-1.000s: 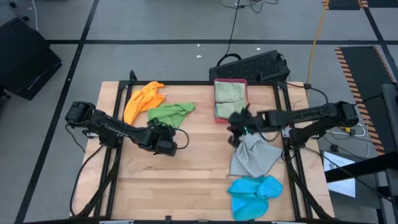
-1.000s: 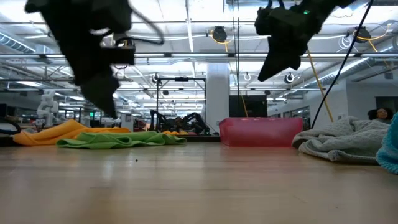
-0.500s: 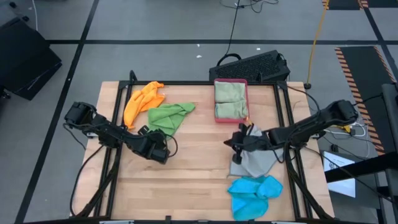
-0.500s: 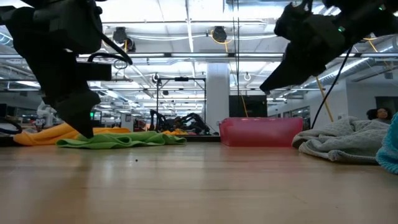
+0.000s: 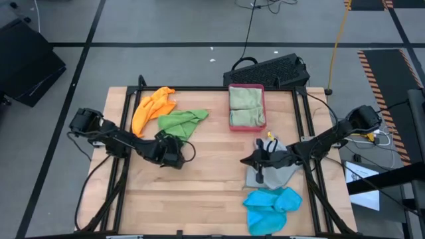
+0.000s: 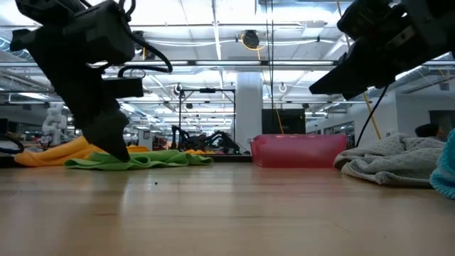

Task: Fold microfiber towels
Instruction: Fold the dark green microfiber cloth

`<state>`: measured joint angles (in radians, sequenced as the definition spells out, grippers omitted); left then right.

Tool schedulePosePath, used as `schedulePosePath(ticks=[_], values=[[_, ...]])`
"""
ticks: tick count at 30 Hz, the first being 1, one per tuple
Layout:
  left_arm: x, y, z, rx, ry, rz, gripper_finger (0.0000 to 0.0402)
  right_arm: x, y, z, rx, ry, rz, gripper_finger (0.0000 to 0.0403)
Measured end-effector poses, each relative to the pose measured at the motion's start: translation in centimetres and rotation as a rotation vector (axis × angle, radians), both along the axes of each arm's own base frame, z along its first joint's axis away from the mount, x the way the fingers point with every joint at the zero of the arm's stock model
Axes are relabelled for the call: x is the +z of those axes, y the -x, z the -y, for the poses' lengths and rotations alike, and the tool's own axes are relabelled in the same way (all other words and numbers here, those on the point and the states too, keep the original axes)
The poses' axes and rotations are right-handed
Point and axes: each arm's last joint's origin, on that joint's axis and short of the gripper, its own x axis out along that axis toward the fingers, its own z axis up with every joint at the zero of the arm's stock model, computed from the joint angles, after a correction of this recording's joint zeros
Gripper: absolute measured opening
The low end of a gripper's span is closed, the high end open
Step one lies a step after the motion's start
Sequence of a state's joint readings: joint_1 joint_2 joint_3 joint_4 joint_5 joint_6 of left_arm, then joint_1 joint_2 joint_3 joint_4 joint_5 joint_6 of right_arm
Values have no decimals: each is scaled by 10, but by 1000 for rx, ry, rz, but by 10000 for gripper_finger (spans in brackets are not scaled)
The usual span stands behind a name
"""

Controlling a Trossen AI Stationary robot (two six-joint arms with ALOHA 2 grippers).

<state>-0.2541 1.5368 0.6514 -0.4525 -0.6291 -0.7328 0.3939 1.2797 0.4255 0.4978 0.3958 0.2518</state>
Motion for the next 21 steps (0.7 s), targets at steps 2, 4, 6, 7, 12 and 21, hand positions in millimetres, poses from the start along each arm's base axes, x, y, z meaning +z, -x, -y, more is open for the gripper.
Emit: schedulePosePath(ticks=[2,4,6,7,12,21], values=[[-3,2,-3,7,-2,-2,189,1,0,-2,9,0,8,2],[-7,6,-7,26,-5,-17,189,1,1,-3,16,1,11,2],[-12,10,-12,26,-14,-40,188,1,1,-4,19,0,12,2],[-15,12,-14,21,-21,-46,186,1,1,-4,19,-2,13,2],[-26,16,-18,-47,-5,-14,123,5,-1,-4,17,-19,49,2],[-12,-2,9,-196,120,58,18,3,-2,-9,-114,-115,95,2]])
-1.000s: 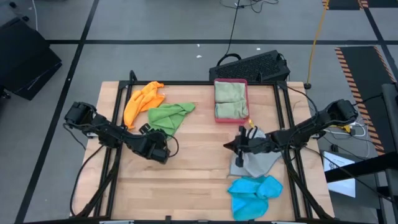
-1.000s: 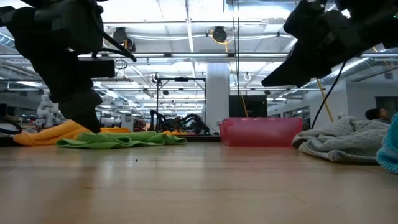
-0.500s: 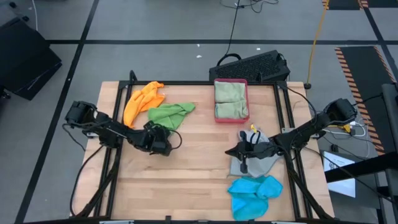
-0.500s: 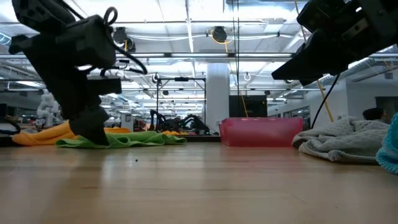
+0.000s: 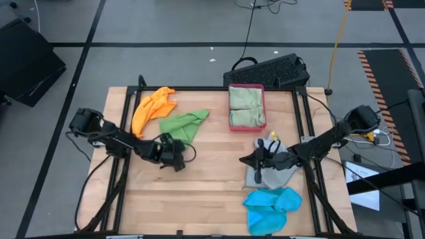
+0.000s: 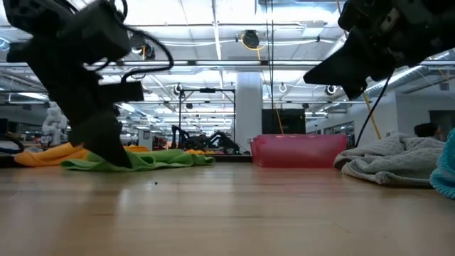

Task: Fold microfiber towels
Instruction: Fold the dark green microfiber cloth

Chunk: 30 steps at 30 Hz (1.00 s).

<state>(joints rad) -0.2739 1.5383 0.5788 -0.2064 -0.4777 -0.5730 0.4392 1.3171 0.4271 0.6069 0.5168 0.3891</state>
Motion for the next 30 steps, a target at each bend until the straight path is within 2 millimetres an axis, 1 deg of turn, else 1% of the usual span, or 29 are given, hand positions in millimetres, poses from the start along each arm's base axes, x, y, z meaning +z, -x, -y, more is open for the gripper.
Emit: schedulePosePath(ticks=[2,5,8,11,17,22,26,30], values=[[8,-6,12,-51,32,26,18,-4,-3,-5,-1,-23,20,2],[21,-15,31,-109,53,82,6,-10,-11,-14,17,-39,51,2],[31,-18,47,-147,72,126,10,-15,-26,-24,25,-35,46,2],[37,-20,60,-185,88,183,24,-21,-46,-35,28,-24,29,2],[44,-21,77,-211,148,294,39,-24,-95,-61,92,32,33,2],[47,-18,89,-256,149,333,55,-21,-128,-79,118,80,-21,2],[49,-15,96,-252,144,371,68,-23,-144,-87,121,112,-89,2],[53,-17,99,-274,117,409,81,-24,-148,-89,126,132,-106,2]])
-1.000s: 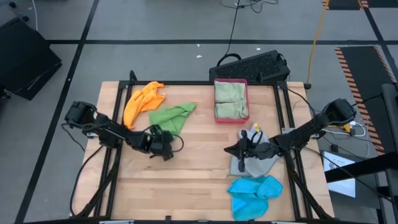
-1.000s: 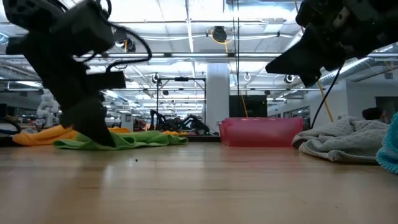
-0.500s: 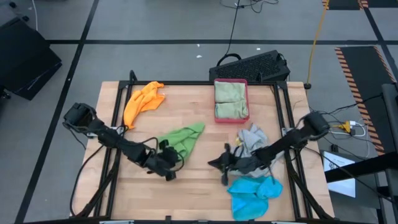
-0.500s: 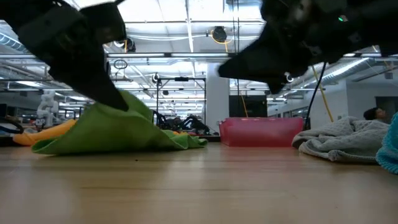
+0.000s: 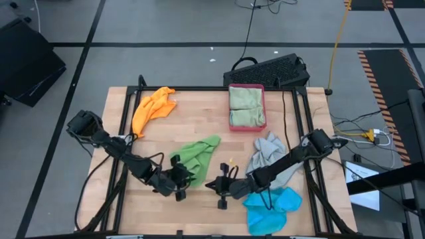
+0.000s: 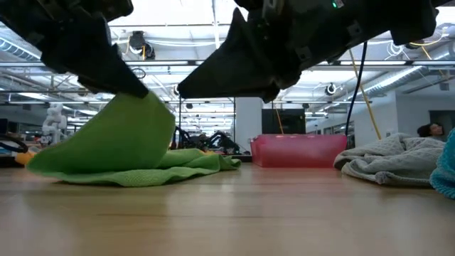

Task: Fold microfiber towels
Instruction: Fold the dark green microfiber cloth

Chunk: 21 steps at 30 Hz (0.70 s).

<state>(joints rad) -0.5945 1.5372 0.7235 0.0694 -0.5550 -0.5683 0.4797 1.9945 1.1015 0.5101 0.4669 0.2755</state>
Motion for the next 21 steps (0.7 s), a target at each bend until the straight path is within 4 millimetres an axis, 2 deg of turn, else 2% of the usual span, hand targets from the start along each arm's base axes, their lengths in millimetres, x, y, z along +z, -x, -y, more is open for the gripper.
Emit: schedulePosePath(ticks=[3,7,13,18,21], values=[[3,-1,3,-44,-18,26,67,-2,1,2,-4,13,-23,2],[3,0,5,-70,-39,29,12,-4,0,3,-8,19,-36,2],[12,-2,12,-71,-42,135,7,-4,1,2,-4,22,-41,2],[34,0,24,-115,-46,306,8,-5,4,-1,4,35,-57,2],[45,10,32,-145,-63,350,5,-9,6,0,3,52,-96,2]])
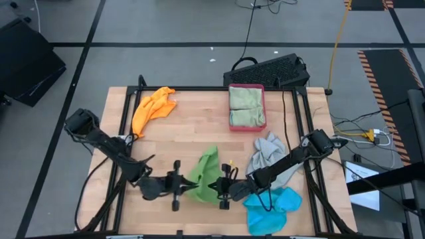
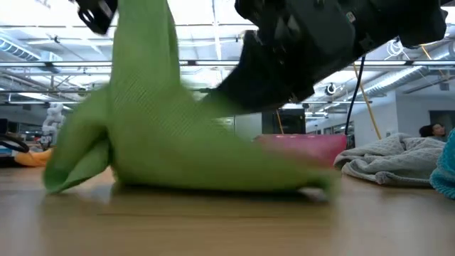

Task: Fold microfiber towels
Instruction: Fold the dark green microfiber cloth

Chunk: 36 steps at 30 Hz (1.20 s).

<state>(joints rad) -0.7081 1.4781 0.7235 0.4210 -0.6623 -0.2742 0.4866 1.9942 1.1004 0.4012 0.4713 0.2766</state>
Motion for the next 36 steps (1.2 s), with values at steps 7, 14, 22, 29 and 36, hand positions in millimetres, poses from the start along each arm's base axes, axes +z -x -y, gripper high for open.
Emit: schedulePosePath(ticks=[7,14,22,29,36], values=[[13,23,4,67,-93,12,9,-10,7,3,-19,-7,-120,2],[9,28,-2,91,-131,-58,12,-12,8,3,-32,-30,-137,2],[7,25,-6,60,-130,-93,5,-6,13,-7,-104,35,-64,2],[6,25,-5,23,-113,-108,18,13,18,-12,-113,87,-1,9],[6,28,-2,17,-65,-110,9,18,18,-11,-105,115,10,72]])
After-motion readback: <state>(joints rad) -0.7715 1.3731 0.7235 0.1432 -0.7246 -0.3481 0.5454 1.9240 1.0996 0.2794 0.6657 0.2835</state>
